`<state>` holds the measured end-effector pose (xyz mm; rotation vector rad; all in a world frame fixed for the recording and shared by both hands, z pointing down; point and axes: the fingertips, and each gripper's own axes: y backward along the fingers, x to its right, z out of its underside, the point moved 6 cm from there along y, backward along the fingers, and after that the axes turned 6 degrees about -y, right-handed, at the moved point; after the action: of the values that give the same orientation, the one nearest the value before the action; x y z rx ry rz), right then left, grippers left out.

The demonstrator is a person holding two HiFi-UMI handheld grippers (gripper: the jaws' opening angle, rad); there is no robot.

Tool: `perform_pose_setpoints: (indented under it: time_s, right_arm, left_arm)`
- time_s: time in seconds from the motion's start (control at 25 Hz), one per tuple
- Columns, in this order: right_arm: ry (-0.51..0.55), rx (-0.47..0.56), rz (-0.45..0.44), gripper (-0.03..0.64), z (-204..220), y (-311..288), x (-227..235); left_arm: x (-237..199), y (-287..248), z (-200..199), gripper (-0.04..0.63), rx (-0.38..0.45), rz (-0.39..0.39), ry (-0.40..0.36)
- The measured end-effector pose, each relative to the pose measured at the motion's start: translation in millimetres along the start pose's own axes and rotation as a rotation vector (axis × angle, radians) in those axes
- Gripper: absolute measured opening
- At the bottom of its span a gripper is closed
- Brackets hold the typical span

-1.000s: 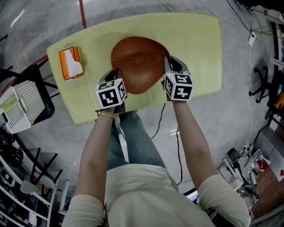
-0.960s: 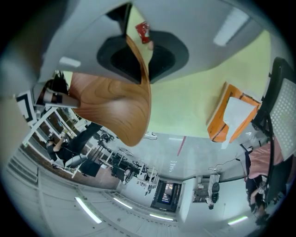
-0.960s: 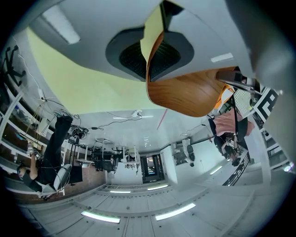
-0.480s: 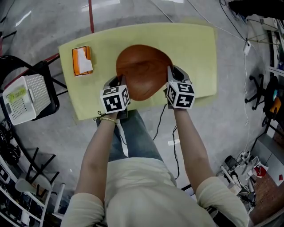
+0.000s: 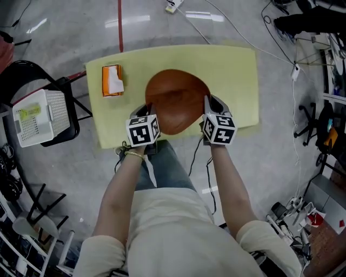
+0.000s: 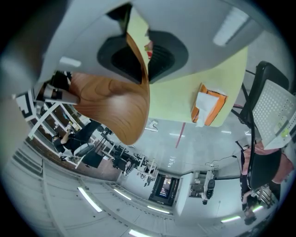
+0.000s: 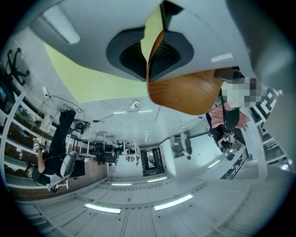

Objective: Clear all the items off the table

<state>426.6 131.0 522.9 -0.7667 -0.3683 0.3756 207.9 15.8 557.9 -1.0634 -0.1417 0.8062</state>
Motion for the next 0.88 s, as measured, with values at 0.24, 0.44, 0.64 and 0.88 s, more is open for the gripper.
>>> perform_pose_setpoints:
  time_s: [0.24,0.44,0.64,0.88]
  right_arm:
    - [0.014,0.011,-0.009,0.02,-6,26,-19]
    - [0.014,0.029,-0.021,0.02,-10,45,-37]
    - [0.025,0.054,-0.038,0.02,-19,58,-58]
    - [0.056,0.075,-0.08,0.018,-22,75,-92]
  left_arm:
    - [-3,31,2,0.049,0.014,0.003,0.015]
    - [-10,60,1,0.048,0.036,0.006,0.014]
    - [-21,86,-2,0.046,0.062,0.004,0.02]
    - [-42,117,3,0.044,0.087,-0.012,0.066]
